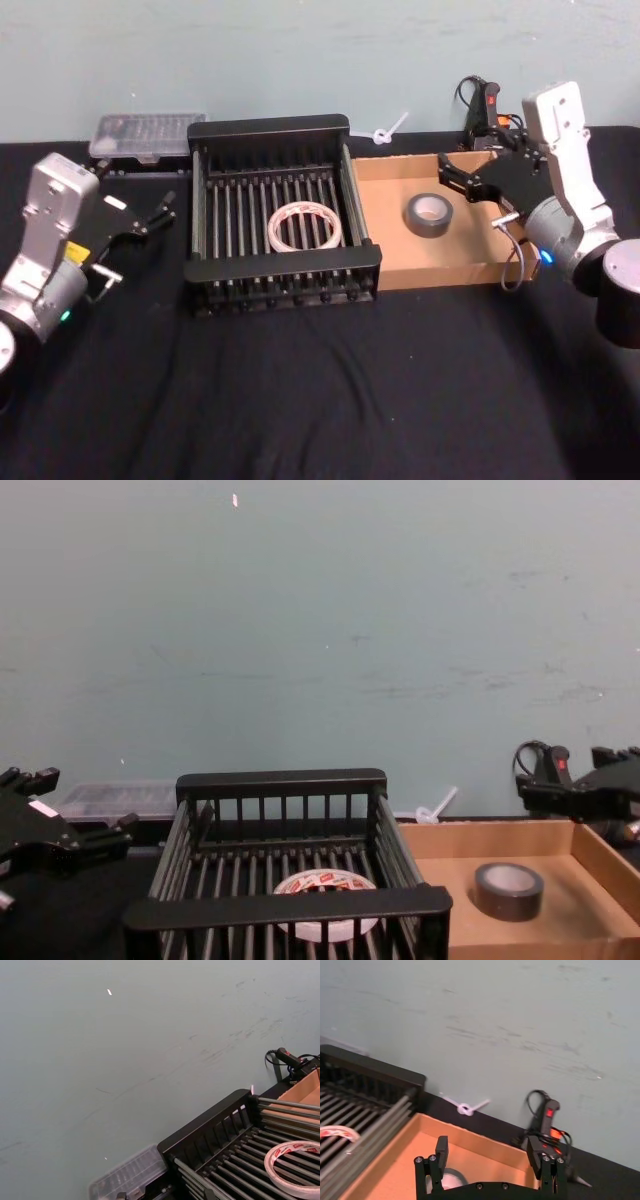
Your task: Pick up the white tape and place it into the black box , Pick up the silver tape and place it into the brown box.
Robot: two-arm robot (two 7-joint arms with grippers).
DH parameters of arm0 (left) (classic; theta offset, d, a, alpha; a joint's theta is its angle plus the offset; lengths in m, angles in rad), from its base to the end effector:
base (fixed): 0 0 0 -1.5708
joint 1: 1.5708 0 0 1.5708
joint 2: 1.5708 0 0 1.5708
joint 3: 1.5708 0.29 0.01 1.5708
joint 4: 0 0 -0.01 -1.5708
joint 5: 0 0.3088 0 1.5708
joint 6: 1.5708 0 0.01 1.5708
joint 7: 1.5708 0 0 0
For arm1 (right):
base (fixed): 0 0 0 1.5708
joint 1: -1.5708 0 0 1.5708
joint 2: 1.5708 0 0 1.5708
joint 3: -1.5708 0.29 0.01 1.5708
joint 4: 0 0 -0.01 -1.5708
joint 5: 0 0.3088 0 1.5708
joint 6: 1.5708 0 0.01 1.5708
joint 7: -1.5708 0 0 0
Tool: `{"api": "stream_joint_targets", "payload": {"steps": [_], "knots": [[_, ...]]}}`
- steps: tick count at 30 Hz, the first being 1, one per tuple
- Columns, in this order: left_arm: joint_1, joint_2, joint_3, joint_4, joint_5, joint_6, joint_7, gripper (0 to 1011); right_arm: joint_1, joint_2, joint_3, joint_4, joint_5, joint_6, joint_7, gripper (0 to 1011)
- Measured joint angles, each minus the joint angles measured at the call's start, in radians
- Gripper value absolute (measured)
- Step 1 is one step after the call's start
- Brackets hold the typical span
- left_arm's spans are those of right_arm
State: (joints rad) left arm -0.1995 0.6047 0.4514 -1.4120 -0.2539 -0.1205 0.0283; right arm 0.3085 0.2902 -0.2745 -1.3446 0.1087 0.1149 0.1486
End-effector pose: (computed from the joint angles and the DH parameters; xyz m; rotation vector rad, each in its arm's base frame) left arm 0.3581 0.0827 -0.3023 0.3045 -0.2850 1.2480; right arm 0.4075 -0.0238 -0.2705 -0.2614 -0.1085 -1.2394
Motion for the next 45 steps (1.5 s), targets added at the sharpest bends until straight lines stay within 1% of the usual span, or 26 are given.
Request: {"api": "stream_joint_targets", "payload": {"steps": [5, 6, 8, 9, 11, 12, 14, 15, 16, 25, 45], "knots": [[0.000, 0.000, 0.000, 0.000, 0.000, 0.000, 0.000, 1001, 0.000, -0.015, 0.006, 0.035, -0.038, -0.032, -0.039, 1002], [0.000, 0.000, 0.000, 0.000, 0.000, 0.000, 0.000, 1001, 0.000, -0.019, 0.005, 0.045, -0.056, -0.045, -0.055, 1002], [0.000, 0.000, 0.000, 0.000, 0.000, 0.000, 0.000, 1001, 0.001, -0.022, 0.005, 0.055, -0.072, -0.058, -0.069, 1003], [0.000, 0.000, 0.000, 0.000, 0.000, 0.000, 0.000, 1001, 0.002, -0.025, 0.002, 0.066, -0.094, -0.073, -0.085, 1003], [0.000, 0.000, 0.000, 0.000, 0.000, 0.000, 0.000, 1001, 0.003, -0.027, -0.002, 0.075, -0.114, -0.084, -0.098, 1003], [0.000, 0.000, 0.000, 0.000, 0.000, 0.000, 0.000, 1001, 0.004, -0.029, -0.006, 0.084, -0.133, -0.093, -0.109, 1003], [0.000, 0.000, 0.000, 0.000, 0.000, 0.000, 0.000, 1001, 0.007, -0.032, -0.010, 0.095, -0.155, -0.101, -0.119, 1002], [0.000, 0.000, 0.000, 0.000, 0.000, 0.000, 0.000, 1001, 0.007, -0.032, -0.010, 0.095, -0.155, -0.101, -0.119, 1002], [0.000, 0.000, 0.000, 0.000, 0.000, 0.000, 0.000, 1002, 0.009, -0.035, -0.012, 0.103, -0.165, -0.102, -0.122, 1002], [0.000, 0.000, 0.000, 0.000, 0.000, 0.000, 0.000, 1001, 0.014, -0.051, -0.006, 0.118, -0.192, -0.090, -0.118, 1003], [0.000, 0.000, 0.000, 0.000, 0.000, 0.000, 0.000, 1001, 0.014, -0.049, -0.008, 0.117, -0.191, -0.090, -0.118, 1002]]}}
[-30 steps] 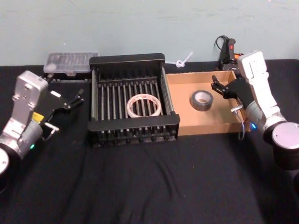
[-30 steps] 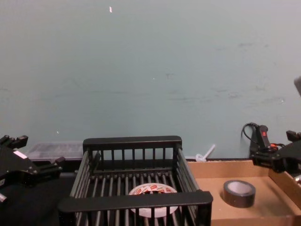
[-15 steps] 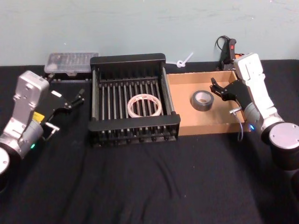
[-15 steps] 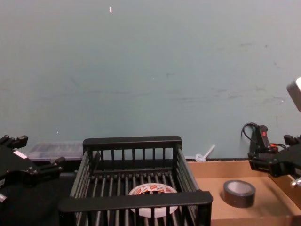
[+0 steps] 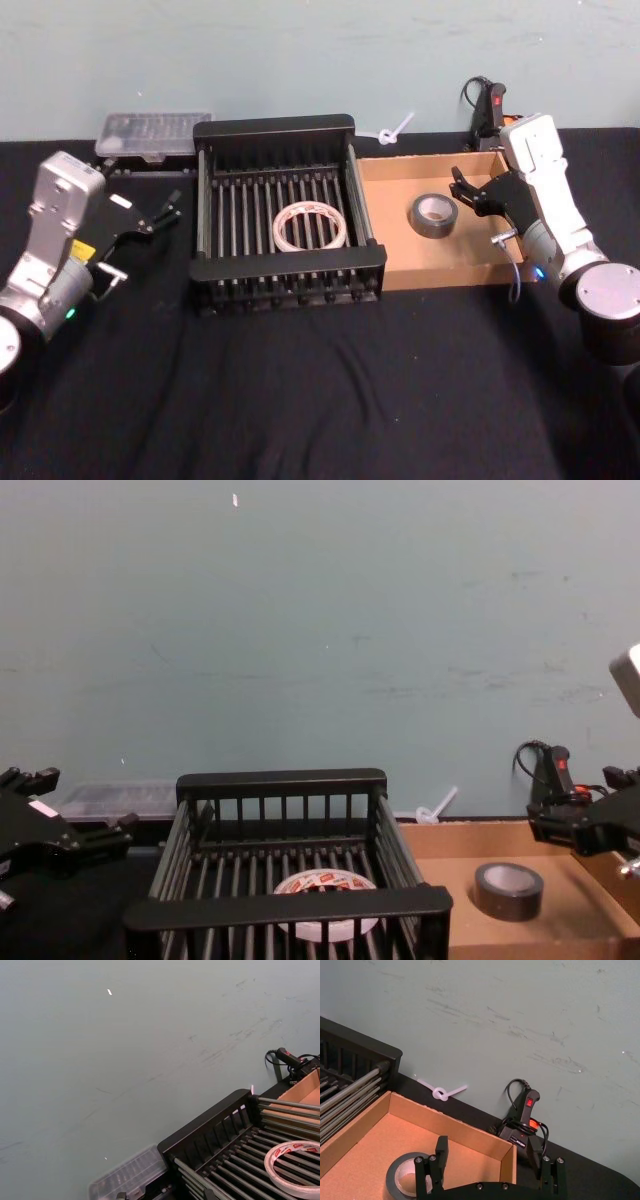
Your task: Pick up the white tape and place it into the black box , Pick up the silver tape and place it into the brown box.
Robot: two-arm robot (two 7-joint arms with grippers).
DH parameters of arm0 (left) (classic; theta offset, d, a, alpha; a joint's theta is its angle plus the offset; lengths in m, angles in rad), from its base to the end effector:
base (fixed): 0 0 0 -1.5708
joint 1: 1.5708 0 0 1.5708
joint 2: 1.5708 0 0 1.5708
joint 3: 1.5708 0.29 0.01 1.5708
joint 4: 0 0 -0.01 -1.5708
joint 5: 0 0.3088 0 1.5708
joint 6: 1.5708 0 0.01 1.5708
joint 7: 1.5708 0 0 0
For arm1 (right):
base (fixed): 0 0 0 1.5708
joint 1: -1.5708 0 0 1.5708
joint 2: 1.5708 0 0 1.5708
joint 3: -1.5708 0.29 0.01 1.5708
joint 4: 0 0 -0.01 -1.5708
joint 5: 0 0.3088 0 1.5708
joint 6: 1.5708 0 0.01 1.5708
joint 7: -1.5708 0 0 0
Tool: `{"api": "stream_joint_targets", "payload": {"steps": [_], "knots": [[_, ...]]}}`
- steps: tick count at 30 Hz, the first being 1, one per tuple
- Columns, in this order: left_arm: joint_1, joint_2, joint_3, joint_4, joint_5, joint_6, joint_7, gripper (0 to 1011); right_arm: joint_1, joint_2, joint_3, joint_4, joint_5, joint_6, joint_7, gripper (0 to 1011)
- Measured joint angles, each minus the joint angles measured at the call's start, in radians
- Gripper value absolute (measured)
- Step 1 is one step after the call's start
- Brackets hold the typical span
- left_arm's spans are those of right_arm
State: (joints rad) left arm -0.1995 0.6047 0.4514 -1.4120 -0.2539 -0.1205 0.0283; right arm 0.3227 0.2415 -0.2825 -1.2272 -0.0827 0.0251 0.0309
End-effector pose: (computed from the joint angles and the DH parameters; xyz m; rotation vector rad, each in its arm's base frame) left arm 0.3581 0.0827 -0.3023 0.3045 -0.2850 1.2480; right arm 0.4112 -0.0144 -0.3008 -0.3661 -0.2472 -1.3323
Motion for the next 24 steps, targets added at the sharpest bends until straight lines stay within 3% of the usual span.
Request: {"api": "stream_joint_targets", "payload": {"steps": [24], "knots": [[0.000, 0.000, 0.000, 0.000, 0.000, 0.000, 0.000, 1001, 0.000, 0.001, 0.000, -0.001, 0.001, 0.000, -0.001, 1002]]}}
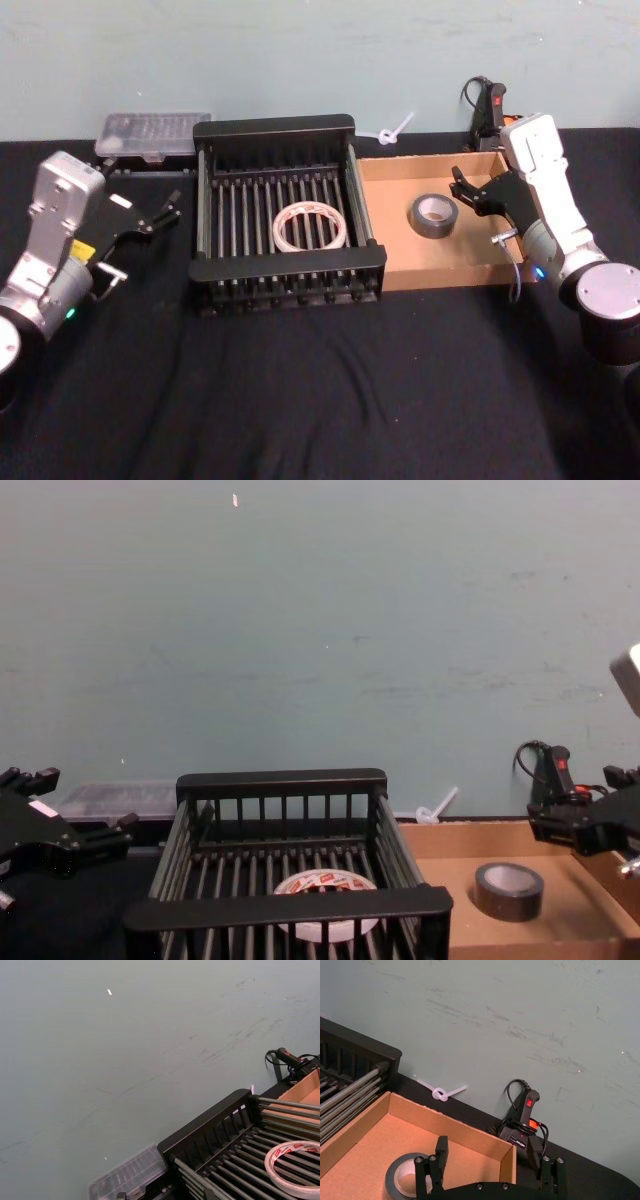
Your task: Pick up the white tape and place it into the black box , Pick up the silver tape and place it into the brown box.
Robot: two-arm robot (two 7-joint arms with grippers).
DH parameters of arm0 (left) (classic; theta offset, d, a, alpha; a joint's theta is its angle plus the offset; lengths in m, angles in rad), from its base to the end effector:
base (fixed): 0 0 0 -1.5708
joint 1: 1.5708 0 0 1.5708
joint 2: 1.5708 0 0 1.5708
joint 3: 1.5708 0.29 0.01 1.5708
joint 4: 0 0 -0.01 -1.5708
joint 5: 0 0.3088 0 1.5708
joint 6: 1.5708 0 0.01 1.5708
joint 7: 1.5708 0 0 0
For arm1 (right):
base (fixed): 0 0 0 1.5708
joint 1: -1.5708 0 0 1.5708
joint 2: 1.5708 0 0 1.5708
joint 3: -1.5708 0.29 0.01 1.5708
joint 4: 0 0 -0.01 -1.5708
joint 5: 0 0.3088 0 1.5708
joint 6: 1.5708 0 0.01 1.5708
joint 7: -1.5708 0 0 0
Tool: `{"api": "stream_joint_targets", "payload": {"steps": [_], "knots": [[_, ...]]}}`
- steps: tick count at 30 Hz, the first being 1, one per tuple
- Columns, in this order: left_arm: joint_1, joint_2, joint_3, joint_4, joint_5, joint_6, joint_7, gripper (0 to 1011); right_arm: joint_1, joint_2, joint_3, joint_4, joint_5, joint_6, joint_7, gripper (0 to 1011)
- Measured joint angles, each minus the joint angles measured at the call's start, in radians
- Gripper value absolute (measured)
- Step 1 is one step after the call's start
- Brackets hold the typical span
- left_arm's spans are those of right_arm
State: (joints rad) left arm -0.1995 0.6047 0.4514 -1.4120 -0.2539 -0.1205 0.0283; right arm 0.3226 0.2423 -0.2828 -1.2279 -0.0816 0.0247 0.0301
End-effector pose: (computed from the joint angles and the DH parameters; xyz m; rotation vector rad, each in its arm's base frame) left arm 0.3581 0.0827 -0.3023 0.3045 -0.2850 1.2480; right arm 0.4111 -0.0145 -0.3007 -0.3652 -0.2477 -1.3330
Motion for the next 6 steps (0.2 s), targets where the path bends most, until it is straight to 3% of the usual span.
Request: {"api": "stream_joint_targets", "payload": {"steps": [6], "knots": [[0.000, 0.000, 0.000, 0.000, 0.000, 0.000, 0.000, 1001, 0.000, 0.000, 0.000, 0.000, 0.000, 0.000, 0.000, 1003]]}}
